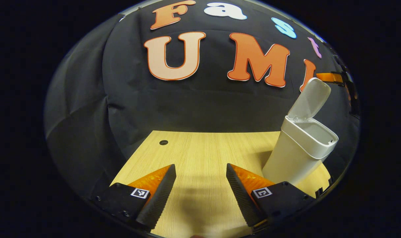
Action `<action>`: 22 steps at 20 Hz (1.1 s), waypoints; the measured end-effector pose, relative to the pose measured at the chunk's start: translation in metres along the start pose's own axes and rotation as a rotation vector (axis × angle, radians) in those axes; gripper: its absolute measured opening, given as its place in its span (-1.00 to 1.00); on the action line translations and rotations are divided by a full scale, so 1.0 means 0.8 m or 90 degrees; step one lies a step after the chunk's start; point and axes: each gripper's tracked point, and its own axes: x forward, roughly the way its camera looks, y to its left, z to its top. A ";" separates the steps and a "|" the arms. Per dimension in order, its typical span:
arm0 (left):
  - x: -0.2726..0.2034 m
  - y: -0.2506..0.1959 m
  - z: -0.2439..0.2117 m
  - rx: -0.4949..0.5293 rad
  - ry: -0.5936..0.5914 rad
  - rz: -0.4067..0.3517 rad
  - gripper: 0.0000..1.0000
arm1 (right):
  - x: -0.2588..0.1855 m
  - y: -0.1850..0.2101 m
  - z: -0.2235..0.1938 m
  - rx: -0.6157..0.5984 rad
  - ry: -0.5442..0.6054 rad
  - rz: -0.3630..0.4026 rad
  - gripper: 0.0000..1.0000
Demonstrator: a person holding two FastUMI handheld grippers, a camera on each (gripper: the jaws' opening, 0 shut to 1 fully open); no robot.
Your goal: Press the lid of the desktop garbage bin to open it, pick up the crumpled paper on the desktop and throw it into the bin, then pick up the pop can on the desktop and drop it into the bin, and finally close the garbage bin lid.
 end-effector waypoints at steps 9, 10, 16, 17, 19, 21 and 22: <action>0.006 -0.009 0.003 0.015 0.000 -0.006 0.95 | -0.031 0.030 -0.073 -0.002 0.061 0.017 0.43; 0.005 -0.010 0.003 0.015 0.001 -0.008 0.94 | -0.033 0.033 -0.080 0.000 0.066 0.016 0.43; 0.010 -0.013 0.002 0.019 0.006 -0.018 0.94 | -0.045 0.050 -0.129 0.012 0.113 0.017 0.43; 0.010 -0.014 0.002 0.018 0.008 -0.019 0.94 | -0.048 0.051 -0.137 0.012 0.121 0.014 0.42; 0.009 -0.017 0.002 0.021 0.008 -0.024 0.93 | -0.051 0.055 -0.147 0.022 0.132 0.013 0.43; 0.011 -0.019 0.001 0.026 0.008 -0.027 0.95 | -0.056 0.061 -0.159 0.041 0.146 0.018 0.43; 0.011 -0.020 0.001 0.026 0.009 -0.029 0.92 | -0.058 0.063 -0.165 0.049 0.156 0.022 0.43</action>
